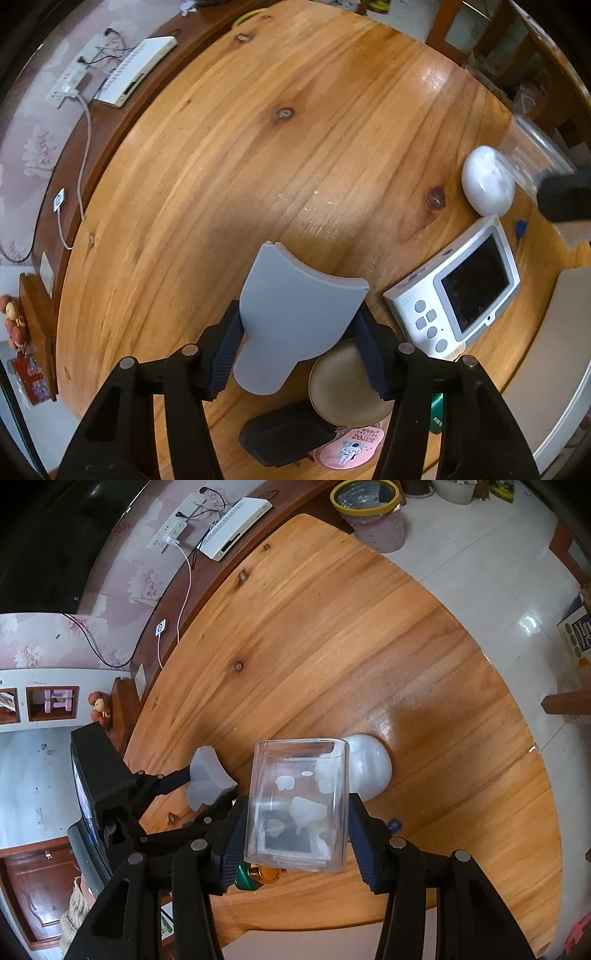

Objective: Organize rigid objects
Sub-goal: 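Carry the clear cup with the right tool into the tray while the left tool carries the white piece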

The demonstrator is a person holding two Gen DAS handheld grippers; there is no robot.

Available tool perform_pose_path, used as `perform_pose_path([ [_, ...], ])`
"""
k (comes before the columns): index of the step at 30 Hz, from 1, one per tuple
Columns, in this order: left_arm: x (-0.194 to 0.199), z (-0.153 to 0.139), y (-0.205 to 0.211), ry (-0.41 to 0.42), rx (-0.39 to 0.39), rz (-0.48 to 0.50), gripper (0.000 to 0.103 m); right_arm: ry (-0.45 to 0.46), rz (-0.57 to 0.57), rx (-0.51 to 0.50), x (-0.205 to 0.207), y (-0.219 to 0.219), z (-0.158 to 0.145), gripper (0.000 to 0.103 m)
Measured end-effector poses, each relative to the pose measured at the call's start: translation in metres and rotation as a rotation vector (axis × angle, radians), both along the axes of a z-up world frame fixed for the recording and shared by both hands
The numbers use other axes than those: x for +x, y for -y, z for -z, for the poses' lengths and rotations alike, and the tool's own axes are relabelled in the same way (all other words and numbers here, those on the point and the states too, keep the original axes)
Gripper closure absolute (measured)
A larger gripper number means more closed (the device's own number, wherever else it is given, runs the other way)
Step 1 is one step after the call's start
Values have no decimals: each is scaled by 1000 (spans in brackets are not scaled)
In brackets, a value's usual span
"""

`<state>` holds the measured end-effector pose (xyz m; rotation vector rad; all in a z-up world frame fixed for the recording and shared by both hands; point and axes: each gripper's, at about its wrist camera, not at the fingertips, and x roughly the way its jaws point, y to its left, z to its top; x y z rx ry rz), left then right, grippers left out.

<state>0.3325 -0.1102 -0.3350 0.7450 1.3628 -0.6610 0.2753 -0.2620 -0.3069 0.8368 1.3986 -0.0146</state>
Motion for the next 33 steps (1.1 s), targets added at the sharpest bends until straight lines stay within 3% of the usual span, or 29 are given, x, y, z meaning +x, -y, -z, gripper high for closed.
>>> perform_pose_path([
  [7, 0, -21, -16, 21, -61, -121, 42, 18, -26, 9, -12, -3, -5, 51],
  [14, -16, -76, -34, 59, -101, -216, 42, 78, -50, 33, -28, -5, -27, 51],
  [18, -47, -114, -45, 85, -122, -245, 42, 140, -71, 51, -42, -8, -56, 51],
  [25, -121, -186, -58, 129, -239, -294, 42, 254, -185, 8, -89, -22, -118, 51],
  [29, -164, -198, -60, 114, -255, -345, 42, 304, -299, -84, -126, -37, -144, 51],
  [33, -205, -187, -59, 122, -232, -400, 42, 325, -413, -178, -164, -51, -148, 51],
])
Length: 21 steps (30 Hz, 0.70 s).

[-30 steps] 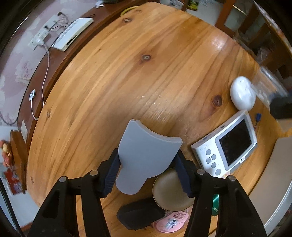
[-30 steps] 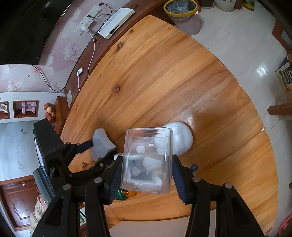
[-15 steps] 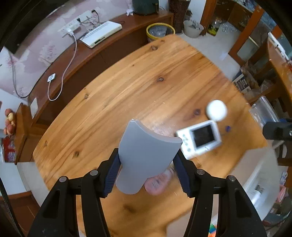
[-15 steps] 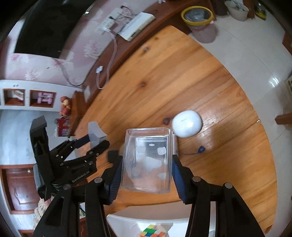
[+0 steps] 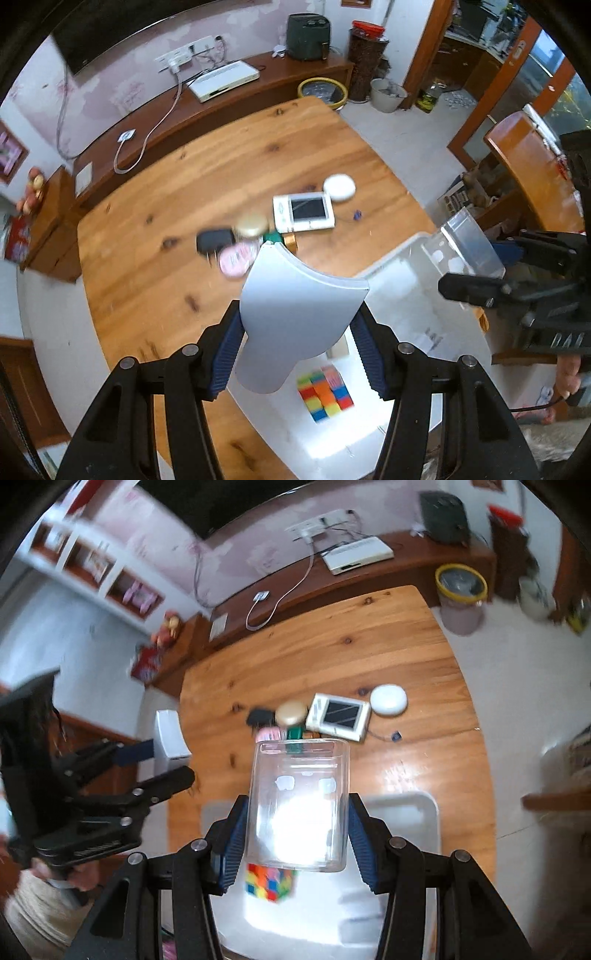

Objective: Organize rigid objects
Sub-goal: 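Carry the clear cup with the right tool into the tray while the left tool carries the white piece, then open both tools to release the cup and white piece in the tray, withdraw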

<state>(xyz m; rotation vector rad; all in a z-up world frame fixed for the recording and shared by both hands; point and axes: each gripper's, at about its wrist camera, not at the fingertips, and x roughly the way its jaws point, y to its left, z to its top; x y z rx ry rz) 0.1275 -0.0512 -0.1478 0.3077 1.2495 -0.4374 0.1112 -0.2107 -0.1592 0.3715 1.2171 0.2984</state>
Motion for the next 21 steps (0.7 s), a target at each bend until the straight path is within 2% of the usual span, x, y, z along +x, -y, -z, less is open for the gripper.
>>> perform_pose_path([
  [5, -37, 36, 1, -79, 21, -48, 42, 1, -111, -162, -39, -22, 24, 51],
  [14, -87, 104, 18, -181, 109, -44, 42, -153, -148, -234, -72, -27, 98, 51],
  [21, -101, 138, 31, -192, 184, -40, 42, -208, -141, -302, -78, -24, 127, 51],
])
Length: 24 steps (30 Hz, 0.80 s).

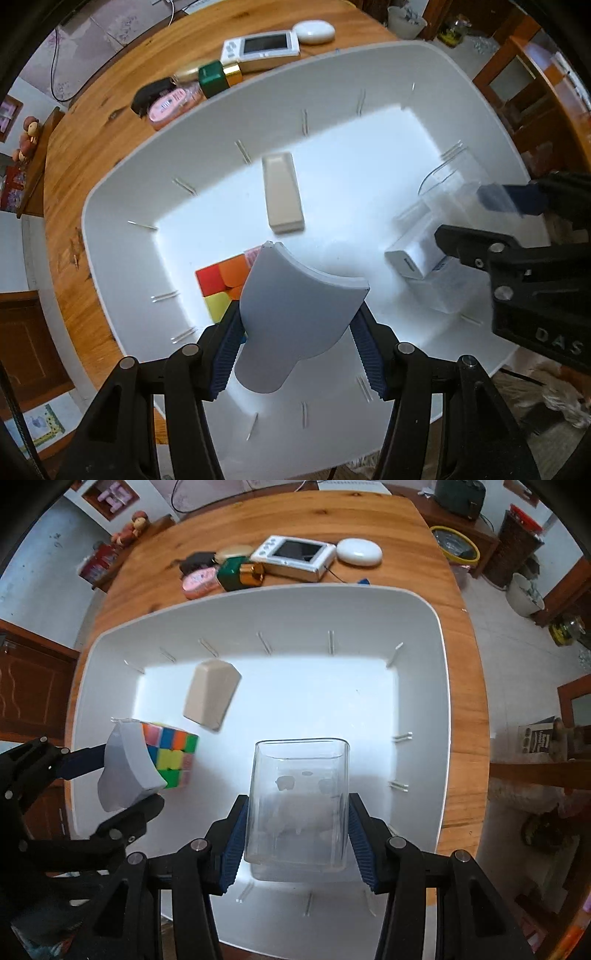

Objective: Organize rigid objects
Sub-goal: 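Open both tools to release the cup and white piece in the tray, withdraw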

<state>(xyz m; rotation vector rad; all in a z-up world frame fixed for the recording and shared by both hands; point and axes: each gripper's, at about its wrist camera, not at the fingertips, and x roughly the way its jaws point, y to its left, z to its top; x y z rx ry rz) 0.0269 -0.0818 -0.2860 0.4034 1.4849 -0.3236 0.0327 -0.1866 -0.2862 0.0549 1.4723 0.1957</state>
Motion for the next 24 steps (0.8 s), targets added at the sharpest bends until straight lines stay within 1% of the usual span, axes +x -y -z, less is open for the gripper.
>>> perform_pose_path([
  [9, -4, 4, 16, 30, 38, 75, 41, 7, 0, -69, 3, -3, 6, 50],
  [10, -4, 4, 16, 28, 37, 80, 41, 3, 2, -74, 4, -3, 6, 47],
  [11, -4, 4, 16, 27, 34, 81, 41, 2, 6, -77, 5, -2, 6, 39],
  [13, -4, 4, 17, 17, 26, 80, 41, 8, 17, -87, 6, -1, 4, 31],
  [15, 1, 2, 15, 5, 4, 75, 40, 19, 31, -91, 6, 1, 0, 31],
  [17, 3, -2, 14, 4, -13, 71, 37, 31, 40, -93, 7, 3, -4, 31],
  [19, 4, -9, 13, 12, -31, 76, 26, 40, 45, -95, 6, 4, -7, 31],
  [21, 5, -16, 13, 31, -38, 81, 18, 53, 44, -102, 5, 3, -11, 31],
  [24, 8, -27, 12, 58, -39, 87, 18, 77, 37, -114, 5, 1, -17, 31],
])
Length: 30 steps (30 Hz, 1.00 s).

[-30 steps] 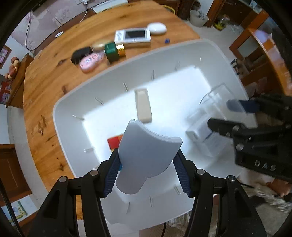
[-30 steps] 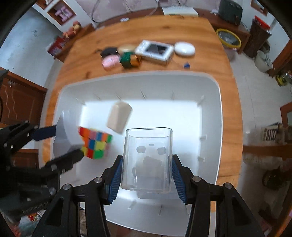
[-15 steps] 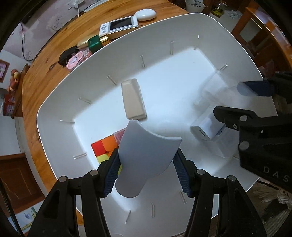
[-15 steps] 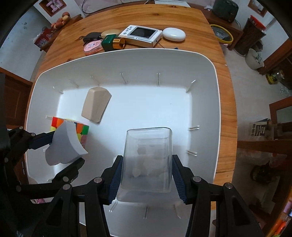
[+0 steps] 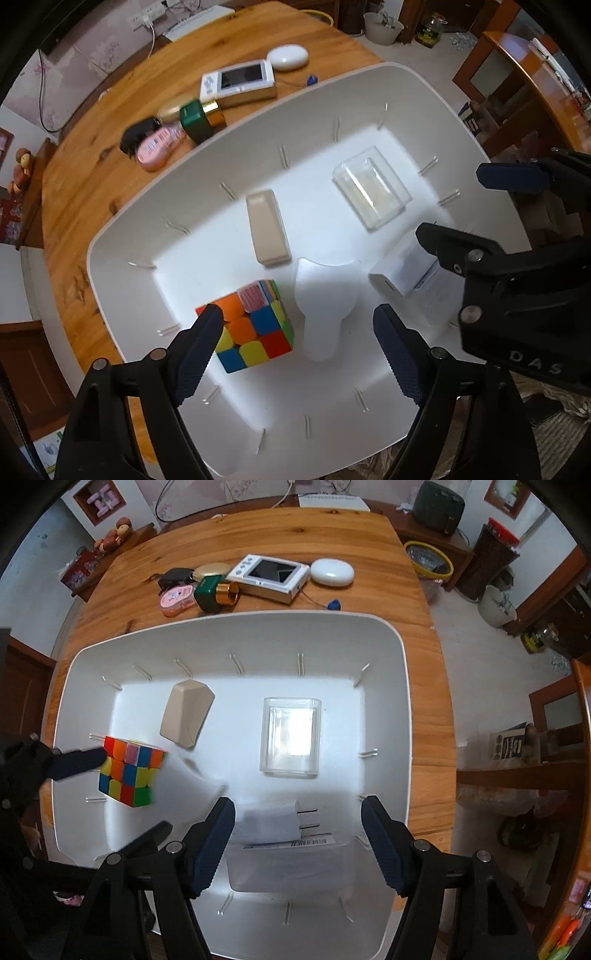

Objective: Organize rigid objects
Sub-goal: 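Open both tools to release the cup and white piece in the tray, withdraw, then move the right tool to the white round earbud case and grasp it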

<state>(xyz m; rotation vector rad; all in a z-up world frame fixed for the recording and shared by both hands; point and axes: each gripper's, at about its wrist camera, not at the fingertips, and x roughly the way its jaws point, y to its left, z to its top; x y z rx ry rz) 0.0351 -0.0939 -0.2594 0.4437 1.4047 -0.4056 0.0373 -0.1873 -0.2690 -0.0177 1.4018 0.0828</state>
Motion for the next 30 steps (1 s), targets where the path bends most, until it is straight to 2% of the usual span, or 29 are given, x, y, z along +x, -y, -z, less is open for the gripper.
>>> perform_pose_path([
  [14, -2, -26, -7, 55, -24, -25, 18, 62, -4, -23, -5, -3, -17, 31],
  [20, -4, -46, -11, 109, -21, -22, 18, 84, 4, -14, -7, -3, -24, 31],
  [30, 26, -92, -47, 218, -66, -145, 18, 174, 56, 44, 0, 11, -59, 31],
])
